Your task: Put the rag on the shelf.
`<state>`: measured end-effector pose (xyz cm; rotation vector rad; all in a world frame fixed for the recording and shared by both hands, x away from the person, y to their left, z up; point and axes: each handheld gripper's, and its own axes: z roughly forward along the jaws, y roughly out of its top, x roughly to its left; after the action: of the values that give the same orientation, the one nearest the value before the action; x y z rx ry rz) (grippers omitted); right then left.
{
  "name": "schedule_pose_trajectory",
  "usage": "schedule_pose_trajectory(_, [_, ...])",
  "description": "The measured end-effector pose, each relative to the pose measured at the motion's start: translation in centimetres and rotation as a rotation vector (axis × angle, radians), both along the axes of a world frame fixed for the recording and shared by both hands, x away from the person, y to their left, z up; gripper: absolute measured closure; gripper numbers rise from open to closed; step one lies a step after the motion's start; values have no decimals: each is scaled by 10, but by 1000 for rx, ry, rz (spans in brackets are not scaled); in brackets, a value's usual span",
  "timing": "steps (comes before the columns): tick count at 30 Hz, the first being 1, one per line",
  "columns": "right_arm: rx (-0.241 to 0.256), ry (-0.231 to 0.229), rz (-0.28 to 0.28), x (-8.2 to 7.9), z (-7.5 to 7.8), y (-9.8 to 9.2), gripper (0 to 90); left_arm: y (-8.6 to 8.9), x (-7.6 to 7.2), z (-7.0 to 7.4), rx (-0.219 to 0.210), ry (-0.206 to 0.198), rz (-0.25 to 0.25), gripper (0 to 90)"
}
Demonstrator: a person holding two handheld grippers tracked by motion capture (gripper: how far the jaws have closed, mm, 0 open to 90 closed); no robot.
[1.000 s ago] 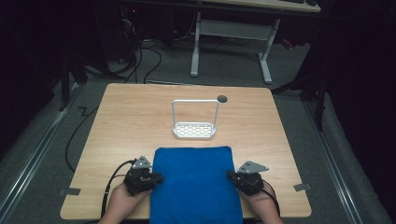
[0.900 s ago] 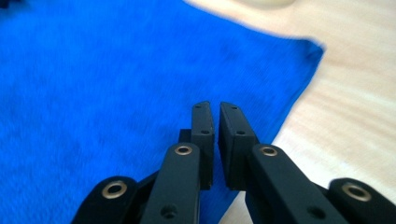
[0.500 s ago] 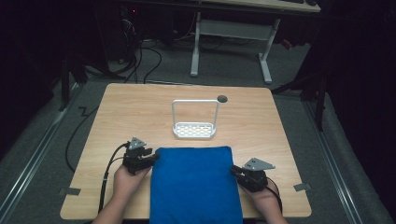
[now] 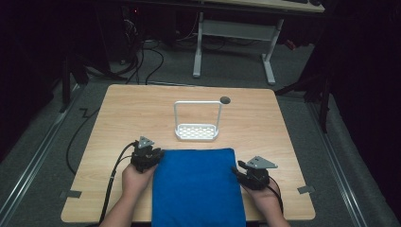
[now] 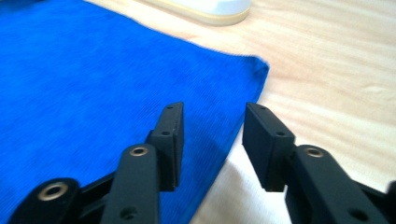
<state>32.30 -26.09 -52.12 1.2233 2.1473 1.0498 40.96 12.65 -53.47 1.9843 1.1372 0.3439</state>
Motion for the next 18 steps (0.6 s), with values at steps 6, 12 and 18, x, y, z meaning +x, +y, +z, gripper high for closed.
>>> schedule_pose_trajectory(6, [-21,1,-41,21,2,3,575,-1,-1,-1,10,-6,-23,843])
schedule_pose_trajectory(12, [-10,42,-100,51,1,4,537,-4,-2,0,35,-25,-30,851])
schedule_pose_trajectory(18, [-43,56,-115,71,0,14,541,-4,-2,-1,30,-22,-28,851])
